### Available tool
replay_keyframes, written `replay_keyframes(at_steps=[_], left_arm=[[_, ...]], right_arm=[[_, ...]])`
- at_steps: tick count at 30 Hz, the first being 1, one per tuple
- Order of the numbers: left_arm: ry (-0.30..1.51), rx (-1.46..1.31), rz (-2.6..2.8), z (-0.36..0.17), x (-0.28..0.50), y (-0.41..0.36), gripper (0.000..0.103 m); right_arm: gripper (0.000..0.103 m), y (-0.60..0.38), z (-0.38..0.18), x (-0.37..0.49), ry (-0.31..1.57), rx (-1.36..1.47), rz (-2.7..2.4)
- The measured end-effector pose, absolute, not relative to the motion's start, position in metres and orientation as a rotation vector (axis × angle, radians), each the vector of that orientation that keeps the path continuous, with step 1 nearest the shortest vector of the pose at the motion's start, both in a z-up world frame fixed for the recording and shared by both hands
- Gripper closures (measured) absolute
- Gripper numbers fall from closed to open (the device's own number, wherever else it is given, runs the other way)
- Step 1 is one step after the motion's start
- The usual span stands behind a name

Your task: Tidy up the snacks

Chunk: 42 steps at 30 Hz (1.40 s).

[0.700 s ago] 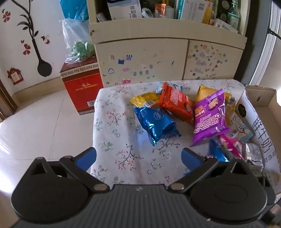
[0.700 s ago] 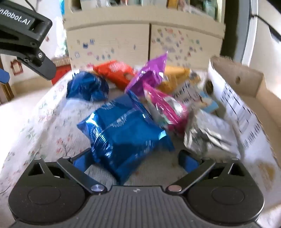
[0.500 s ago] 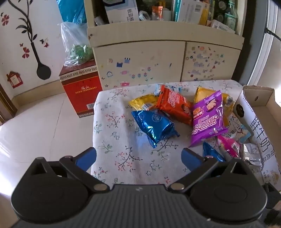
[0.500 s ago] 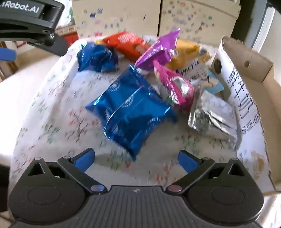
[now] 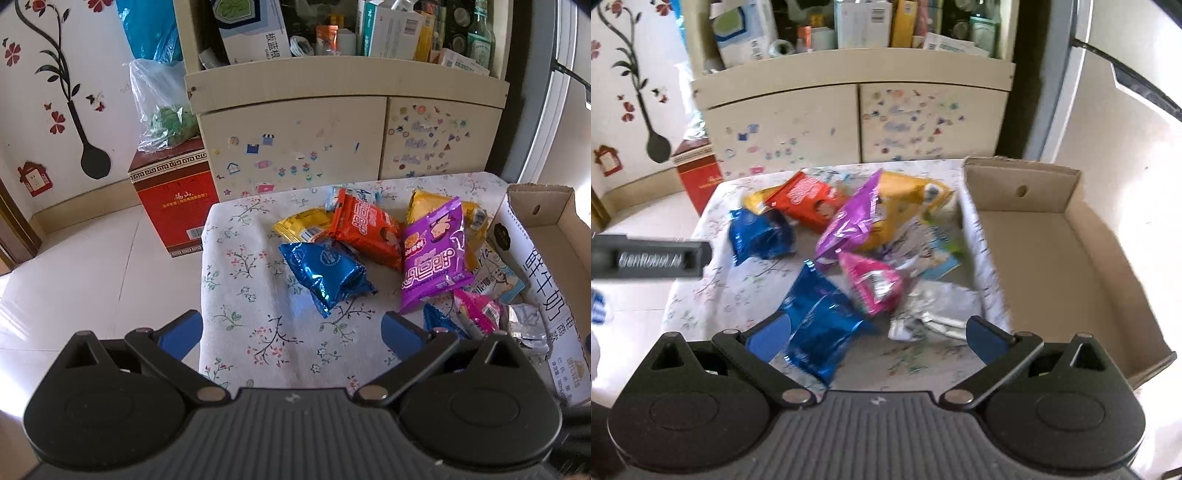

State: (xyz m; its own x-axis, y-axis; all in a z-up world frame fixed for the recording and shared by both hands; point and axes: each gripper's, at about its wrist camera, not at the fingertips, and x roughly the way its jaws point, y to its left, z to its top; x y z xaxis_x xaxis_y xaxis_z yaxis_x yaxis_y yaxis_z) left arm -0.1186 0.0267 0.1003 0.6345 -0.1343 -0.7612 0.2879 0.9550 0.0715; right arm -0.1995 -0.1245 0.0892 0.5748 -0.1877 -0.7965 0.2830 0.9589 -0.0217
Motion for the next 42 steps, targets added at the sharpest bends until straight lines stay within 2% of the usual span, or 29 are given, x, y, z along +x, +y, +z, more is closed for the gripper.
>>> replay_keyframes(at_steps=[6, 18, 42], left_arm=[[0.869, 0.207, -0.238, 0.098, -0.118, 0.021, 0.001], [0.915, 0.219, -0.26, 0.087, -0.12, 0.009, 0.001], [0.923, 0.259, -0.238, 0.079, -0.122, 0.001, 0.002]], right_arm=[[0.0, -0.136, 0.095, -0.187, 0.944, 0.046, -0.298], [0.0, -0.143, 0.082, -0.182, 0.983, 0.164, -0.369], [0.0, -0.139, 0.077, -0.174, 0.989, 0.134, -0.395]])
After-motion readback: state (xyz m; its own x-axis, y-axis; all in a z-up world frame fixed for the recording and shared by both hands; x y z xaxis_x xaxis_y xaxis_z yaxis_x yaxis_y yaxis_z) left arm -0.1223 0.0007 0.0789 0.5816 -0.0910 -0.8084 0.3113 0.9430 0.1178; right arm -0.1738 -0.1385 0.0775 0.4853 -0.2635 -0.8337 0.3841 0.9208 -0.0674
